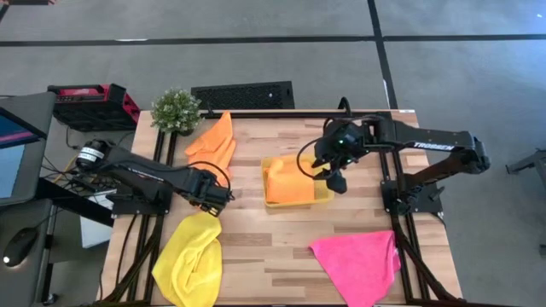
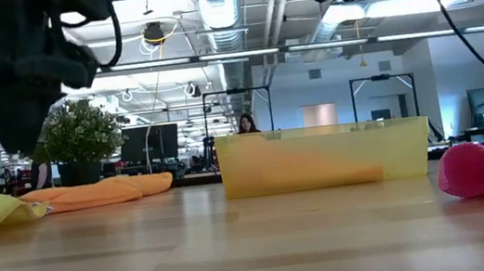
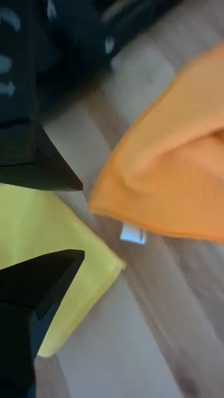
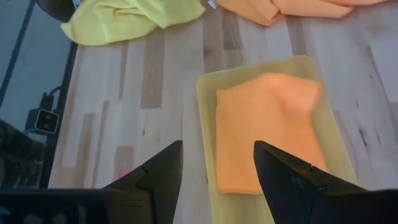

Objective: Fold microfiber towels
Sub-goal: Fold the orange microfiber towel

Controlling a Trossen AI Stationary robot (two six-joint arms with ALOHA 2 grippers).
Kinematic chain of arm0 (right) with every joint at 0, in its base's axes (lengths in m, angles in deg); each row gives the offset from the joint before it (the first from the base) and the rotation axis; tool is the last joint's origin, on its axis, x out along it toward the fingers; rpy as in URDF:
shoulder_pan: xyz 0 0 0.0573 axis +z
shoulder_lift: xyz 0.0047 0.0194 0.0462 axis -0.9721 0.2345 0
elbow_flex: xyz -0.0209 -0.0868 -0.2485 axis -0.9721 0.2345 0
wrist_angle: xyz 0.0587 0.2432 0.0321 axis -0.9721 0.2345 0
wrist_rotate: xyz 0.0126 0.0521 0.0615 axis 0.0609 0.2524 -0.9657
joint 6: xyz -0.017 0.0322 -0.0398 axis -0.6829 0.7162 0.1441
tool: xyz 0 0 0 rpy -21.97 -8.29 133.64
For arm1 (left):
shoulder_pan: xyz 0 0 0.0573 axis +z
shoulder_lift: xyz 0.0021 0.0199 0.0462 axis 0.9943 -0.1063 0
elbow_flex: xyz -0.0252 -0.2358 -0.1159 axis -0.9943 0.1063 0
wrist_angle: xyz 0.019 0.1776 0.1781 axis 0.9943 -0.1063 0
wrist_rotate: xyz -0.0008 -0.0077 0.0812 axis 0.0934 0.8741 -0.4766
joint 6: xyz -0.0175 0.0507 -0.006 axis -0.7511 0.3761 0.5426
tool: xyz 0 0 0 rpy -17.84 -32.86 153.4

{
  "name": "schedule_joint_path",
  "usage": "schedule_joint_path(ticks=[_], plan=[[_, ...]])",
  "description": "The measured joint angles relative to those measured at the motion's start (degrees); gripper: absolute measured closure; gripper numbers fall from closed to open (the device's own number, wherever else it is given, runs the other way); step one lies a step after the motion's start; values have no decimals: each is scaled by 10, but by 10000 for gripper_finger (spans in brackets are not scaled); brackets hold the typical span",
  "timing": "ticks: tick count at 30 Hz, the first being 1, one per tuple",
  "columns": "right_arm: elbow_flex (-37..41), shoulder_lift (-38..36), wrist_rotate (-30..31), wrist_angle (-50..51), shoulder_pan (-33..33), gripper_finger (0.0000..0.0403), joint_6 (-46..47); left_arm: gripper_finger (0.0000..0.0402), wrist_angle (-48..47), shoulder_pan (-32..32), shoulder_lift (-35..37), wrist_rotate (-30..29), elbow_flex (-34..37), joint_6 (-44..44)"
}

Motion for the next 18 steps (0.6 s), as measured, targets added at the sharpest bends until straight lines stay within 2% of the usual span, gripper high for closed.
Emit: schedule_joint_path(ticks=[7,18], plan=[[0,4,-1,0,-8,182,0,244,94,-4,0,-2,75,7],[0,5,-1,-1,-8,182,0,244,134,-4,-6,-6,137,23]])
